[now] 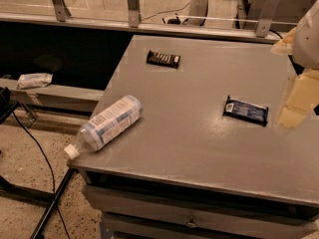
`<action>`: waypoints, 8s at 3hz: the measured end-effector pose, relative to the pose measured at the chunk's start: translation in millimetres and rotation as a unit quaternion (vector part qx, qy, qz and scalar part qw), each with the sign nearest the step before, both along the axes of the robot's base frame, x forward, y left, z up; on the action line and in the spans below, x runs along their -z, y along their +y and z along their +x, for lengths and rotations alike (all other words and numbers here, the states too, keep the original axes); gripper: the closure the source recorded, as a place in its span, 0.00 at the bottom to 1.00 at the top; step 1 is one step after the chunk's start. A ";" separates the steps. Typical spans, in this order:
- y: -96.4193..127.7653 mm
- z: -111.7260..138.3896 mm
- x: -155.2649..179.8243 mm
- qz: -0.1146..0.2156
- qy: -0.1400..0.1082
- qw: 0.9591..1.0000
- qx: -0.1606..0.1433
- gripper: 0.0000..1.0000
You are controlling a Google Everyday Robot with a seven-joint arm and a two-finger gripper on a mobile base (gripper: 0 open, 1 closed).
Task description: Move rxbar blueberry near blue plastic bottle
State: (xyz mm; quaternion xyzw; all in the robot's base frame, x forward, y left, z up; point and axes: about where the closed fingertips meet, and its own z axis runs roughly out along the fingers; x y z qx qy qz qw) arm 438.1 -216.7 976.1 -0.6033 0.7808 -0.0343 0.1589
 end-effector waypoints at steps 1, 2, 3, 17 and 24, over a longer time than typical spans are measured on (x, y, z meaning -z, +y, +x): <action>0.0 0.0 0.0 0.000 0.000 1.000 0.000 0.00; -3.1 21.8 10.6 0.001 -0.005 1.000 0.009 0.00; -9.2 54.7 40.6 0.014 0.007 1.000 0.026 0.00; 150.0 32.9 118.2 -0.016 0.071 0.977 -0.199 1.00; 137.9 50.6 116.5 0.066 0.118 0.983 -0.127 0.00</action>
Offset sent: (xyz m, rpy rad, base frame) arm 0.0620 -0.0109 -0.0350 0.0031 -0.0125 -0.0545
